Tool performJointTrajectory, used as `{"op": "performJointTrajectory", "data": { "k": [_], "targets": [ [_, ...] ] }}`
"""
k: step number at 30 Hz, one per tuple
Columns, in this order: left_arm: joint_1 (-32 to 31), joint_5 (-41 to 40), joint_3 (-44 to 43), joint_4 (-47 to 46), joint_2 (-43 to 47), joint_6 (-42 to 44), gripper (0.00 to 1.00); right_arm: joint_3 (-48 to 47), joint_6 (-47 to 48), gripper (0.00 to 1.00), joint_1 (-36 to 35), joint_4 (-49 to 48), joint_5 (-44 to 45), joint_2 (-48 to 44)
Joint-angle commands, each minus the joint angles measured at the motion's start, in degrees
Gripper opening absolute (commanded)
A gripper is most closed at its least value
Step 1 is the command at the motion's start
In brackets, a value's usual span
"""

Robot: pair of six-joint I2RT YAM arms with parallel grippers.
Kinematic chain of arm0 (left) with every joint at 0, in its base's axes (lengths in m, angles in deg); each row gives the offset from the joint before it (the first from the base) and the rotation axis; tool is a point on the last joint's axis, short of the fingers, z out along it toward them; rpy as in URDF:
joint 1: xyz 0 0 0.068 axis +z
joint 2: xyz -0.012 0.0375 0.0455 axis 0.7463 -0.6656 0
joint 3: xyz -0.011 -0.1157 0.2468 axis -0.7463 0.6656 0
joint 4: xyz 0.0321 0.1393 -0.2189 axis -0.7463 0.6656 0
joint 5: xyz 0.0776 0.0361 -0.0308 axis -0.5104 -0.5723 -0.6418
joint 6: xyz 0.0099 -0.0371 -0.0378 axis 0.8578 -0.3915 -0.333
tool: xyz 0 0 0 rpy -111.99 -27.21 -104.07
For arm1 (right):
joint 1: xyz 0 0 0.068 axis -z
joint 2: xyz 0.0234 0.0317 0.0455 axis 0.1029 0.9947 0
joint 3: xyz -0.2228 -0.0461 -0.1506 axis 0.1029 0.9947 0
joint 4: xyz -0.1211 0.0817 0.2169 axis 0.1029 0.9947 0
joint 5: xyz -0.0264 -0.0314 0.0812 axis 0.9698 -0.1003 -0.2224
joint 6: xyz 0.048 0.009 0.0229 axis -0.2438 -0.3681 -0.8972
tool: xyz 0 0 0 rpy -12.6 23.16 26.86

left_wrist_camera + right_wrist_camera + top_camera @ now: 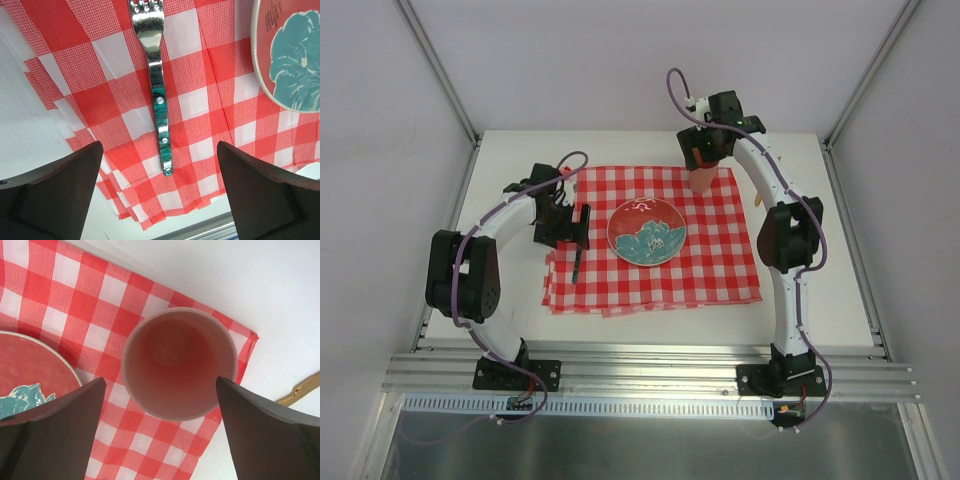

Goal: Set the dinner table for one person

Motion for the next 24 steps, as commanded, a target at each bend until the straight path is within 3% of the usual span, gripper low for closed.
{"op": "performJointTrajectory", "data": {
  "k": [1, 6, 9, 15, 19, 24],
  "targets": [
    [0.5, -1.3, -2.6, 1.0, 0.5, 1.3, 0.99, -2.2, 0.5, 0.97, -0.8, -1.8, 2.5, -0.5],
    [0.5, -4.2, -5.7, 1.0, 0.1, 2.9, 0.99, -4.3, 0.9, 0.97, -1.0, -2.7, 2.8, -5.0],
    [0.5, -5.9, -8.5, 1.1, -0.6, 2.9, 0.99, -0.2, 1.4, 0.97, 0.0, -5.7, 4.2, -9.4],
    [0.5, -9.3, -13.2, 1.0, -3.1, 5.0, 0.99, 5.5, -4.9, 0.97, 8.8, -6.4, 14.4, -14.3],
    [0.8, -10.2, -15.4, 1.0, -4.9, 5.1, 0.99, 10.3, -8.0, 0.94, 13.0, -5.8, 19.3, -12.9],
    [1.0, -10.6, -15.6, 1.2, -4.6, 5.6, 0.99, 6.1, -12.5, 0.87, 14.8, -3.7, 20.0, -3.8]
  ]
}}
